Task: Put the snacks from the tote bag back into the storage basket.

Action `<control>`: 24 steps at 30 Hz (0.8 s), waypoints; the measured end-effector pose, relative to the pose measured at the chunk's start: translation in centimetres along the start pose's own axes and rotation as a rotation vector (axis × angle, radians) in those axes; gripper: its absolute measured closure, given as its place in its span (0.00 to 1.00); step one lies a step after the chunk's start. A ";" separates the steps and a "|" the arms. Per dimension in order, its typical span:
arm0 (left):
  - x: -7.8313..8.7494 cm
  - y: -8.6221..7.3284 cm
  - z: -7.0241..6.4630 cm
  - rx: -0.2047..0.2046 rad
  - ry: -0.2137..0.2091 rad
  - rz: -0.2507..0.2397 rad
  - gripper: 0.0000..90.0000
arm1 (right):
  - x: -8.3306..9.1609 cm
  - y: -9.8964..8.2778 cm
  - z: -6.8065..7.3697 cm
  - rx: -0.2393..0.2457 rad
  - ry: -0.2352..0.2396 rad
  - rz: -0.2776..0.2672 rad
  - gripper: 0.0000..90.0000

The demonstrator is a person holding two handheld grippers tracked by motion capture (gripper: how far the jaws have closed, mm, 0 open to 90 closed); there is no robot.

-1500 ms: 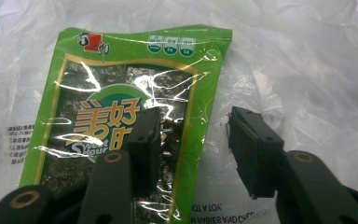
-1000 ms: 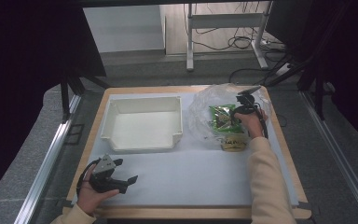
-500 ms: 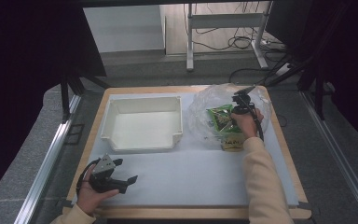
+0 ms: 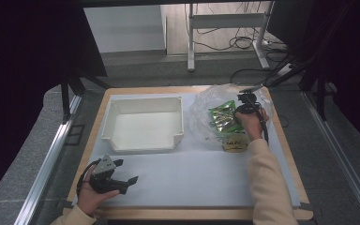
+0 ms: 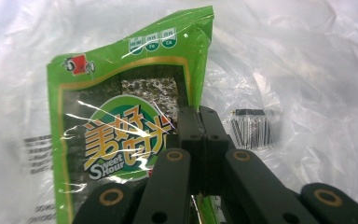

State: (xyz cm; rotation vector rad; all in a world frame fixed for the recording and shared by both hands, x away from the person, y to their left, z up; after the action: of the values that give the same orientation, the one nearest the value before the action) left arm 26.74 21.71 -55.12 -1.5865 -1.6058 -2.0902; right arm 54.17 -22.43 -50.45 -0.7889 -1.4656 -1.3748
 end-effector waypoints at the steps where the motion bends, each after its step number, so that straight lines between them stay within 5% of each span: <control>1: 0.0 0.0 0.0 0.001 0.000 0.000 0.12 | 0.5 -0.1 0.0 0.003 0.010 -0.012 1.00; 12: 0.0 0.0 0.0 0.001 0.001 0.002 0.12 | 2.9 -0.3 -0.7 -0.008 0.058 -0.107 1.00; 24: 0.0 0.0 0.0 0.002 0.002 0.002 0.12 | 4.1 -0.5 -0.5 0.014 0.102 -0.152 1.00</control>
State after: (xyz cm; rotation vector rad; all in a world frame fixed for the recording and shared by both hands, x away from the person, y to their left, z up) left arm 26.78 21.71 -55.14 -1.5842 -1.6043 -2.0877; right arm 52.45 -23.58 -46.89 -0.5993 -1.4781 -1.4942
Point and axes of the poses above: each handheld gripper's, and its own axes: x roughly backward along the jaws, y roughly out of its top, z roughly to its left, the point moved 4 cm from there along -x, roughly forward along the jaws, and after that the axes turned 11 degrees about z, right-handed, at the moved point
